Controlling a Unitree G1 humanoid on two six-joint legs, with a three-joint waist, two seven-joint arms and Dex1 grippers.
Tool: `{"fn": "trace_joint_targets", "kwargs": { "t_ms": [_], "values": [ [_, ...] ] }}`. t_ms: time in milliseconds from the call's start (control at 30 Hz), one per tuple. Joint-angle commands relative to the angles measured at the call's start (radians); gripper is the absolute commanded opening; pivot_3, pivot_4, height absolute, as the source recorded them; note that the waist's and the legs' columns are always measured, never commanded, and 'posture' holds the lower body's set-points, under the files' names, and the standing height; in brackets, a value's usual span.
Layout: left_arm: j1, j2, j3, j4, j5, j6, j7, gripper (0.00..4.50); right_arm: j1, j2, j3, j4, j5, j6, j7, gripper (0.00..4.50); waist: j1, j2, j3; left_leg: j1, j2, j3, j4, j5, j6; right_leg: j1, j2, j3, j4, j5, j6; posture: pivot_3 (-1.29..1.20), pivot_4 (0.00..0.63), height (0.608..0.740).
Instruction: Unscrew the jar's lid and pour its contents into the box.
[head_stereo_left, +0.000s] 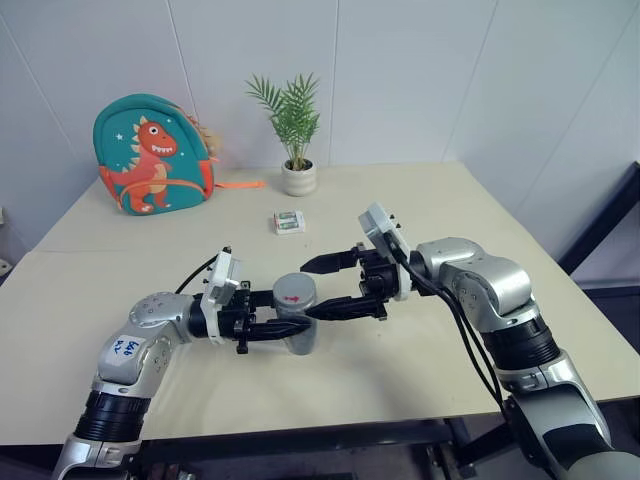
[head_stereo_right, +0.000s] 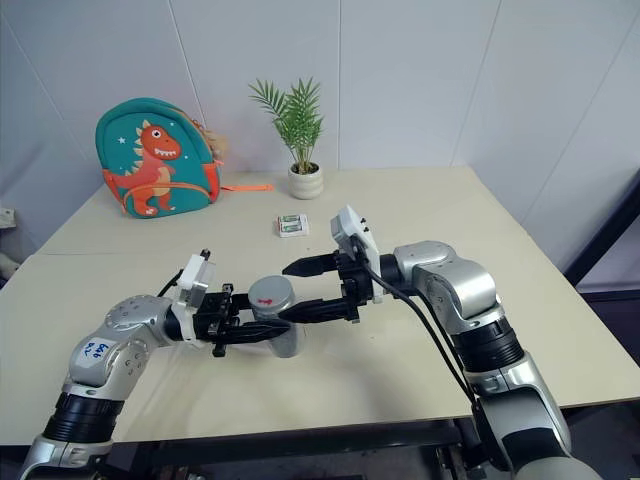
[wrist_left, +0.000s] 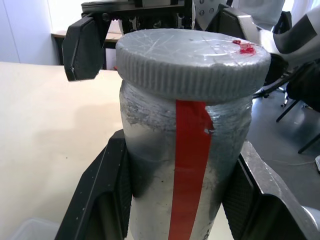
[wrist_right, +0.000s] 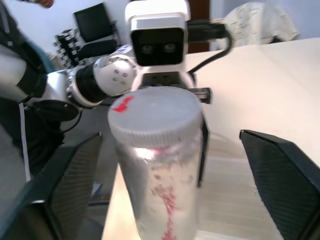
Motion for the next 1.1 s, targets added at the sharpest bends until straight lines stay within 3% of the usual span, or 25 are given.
{"fn": "trace_joint_targets", "kwargs": {
  "t_ms": [33, 133, 367, 600, 833, 1100],
  "values": [
    [0.005, 0.02, 0.029, -0.024, -0.018, -0.004, 0.003, 1.95, -0.008, -0.027, -0.054, -0.051, 0.002, -0.021, -0.023, 4.46, 0.001, 0.0, 0.0, 0.0, 0.0, 0.0, 0.0, 0.0, 0.0, 0.0, 0.0, 0.0, 0.0, 0.0, 0.0, 0.0, 0.15, 0.74],
    [0.012, 0.021, 0.032, -0.018, -0.003, -0.016, 0.022, 1.95, 0.003, -0.031, -0.069, -0.087, 0.005, -0.008, -0.065, 4.46, 0.001, 0.0, 0.0, 0.0, 0.0, 0.0, 0.0, 0.0, 0.0, 0.0, 0.0, 0.0, 0.0, 0.0, 0.0, 0.0, 0.15, 0.74],
    [-0.021, -0.011, 0.006, 0.03, 0.059, -0.056, 0.102, 1.95, 0.045, 0.076, -0.048, -0.243, 0.067, 0.084, -0.201, 4.46, 0.0, 0.0, 0.0, 0.0, 0.0, 0.0, 0.0, 0.0, 0.0, 0.0, 0.0, 0.0, 0.001, 0.0, 0.0, 0.0, 0.15, 0.74],
    [-0.02, -0.026, -0.006, 0.007, 0.045, -0.043, 0.1, 1.95, -0.023, 0.172, -0.006, -0.149, -0.034, 0.06, -0.341, 4.46, 0.0, 0.0, 0.0, 0.0, 0.0, 0.0, 0.001, 0.0, 0.0, 0.0, 0.0, 0.0, 0.001, 0.0, 0.0, 0.0, 0.15, 0.74],
    [-0.021, -0.027, -0.006, 0.006, 0.041, -0.045, 0.101, 1.95, -0.055, 0.166, 0.037, -0.064, -0.122, -0.021, -0.319, 4.46, 0.002, 0.0, 0.0, -0.001, 0.0, 0.0, 0.0, 0.0, 0.0, 0.0, 0.0, 0.0, 0.0, 0.0, 0.0, 0.0, 0.15, 0.74],
    [-0.019, -0.025, 0.0, 0.01, 0.042, -0.052, 0.109, 1.95, -0.03, 0.141, 0.027, -0.1, -0.11, -0.001, -0.279, 4.46, 0.001, 0.0, 0.0, -0.001, 0.0, 0.0, 0.0, 0.0, 0.0, 0.0, 0.0, 0.0, 0.001, 0.0, 0.0, 0.0, 0.15, 0.74]
  ]
}}
